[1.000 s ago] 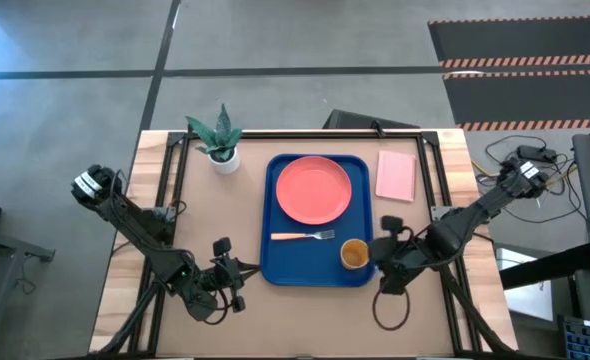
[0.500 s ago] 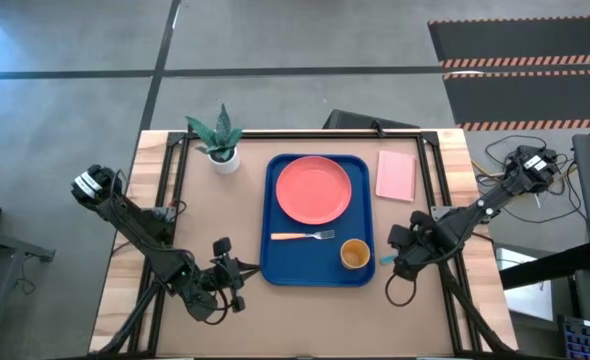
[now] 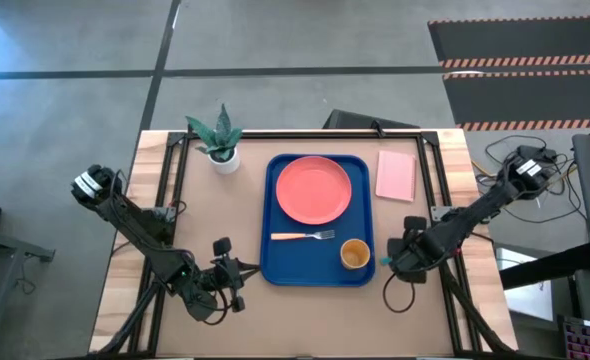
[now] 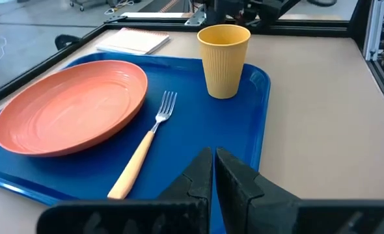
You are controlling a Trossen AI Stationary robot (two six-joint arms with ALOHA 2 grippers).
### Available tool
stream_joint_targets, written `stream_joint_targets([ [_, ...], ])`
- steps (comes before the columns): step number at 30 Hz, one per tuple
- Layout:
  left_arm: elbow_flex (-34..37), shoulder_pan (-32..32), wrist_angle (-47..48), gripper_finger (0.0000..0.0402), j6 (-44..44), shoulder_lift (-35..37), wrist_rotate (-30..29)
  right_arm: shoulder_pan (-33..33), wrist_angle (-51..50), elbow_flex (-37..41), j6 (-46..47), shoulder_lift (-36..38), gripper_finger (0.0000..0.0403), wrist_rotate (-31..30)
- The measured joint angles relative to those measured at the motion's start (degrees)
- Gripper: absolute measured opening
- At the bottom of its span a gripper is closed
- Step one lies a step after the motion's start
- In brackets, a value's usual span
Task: Pick and place plate/cup/fork/spoon on tray
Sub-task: Put the green spoon on the blue tray on the bottom of the yellow cup
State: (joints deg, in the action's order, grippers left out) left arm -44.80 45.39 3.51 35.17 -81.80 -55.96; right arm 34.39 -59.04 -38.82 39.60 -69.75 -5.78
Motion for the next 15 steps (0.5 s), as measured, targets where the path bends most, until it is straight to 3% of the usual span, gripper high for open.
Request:
stream_joint_targets([
  [7, 0.0, 0.0, 0.0, 0.0, -1.7, 0.0, 0.0, 0.0, 1.2, 0.1, -3.0, -5.5, 0.0168, 1.5],
  [15, 0.0, 0.0, 0.0, 0.0, -1.6, 0.1, 0.0, -0.2, 2.3, 0.2, -3.3, -8.4, 0.0156, 3.2],
])
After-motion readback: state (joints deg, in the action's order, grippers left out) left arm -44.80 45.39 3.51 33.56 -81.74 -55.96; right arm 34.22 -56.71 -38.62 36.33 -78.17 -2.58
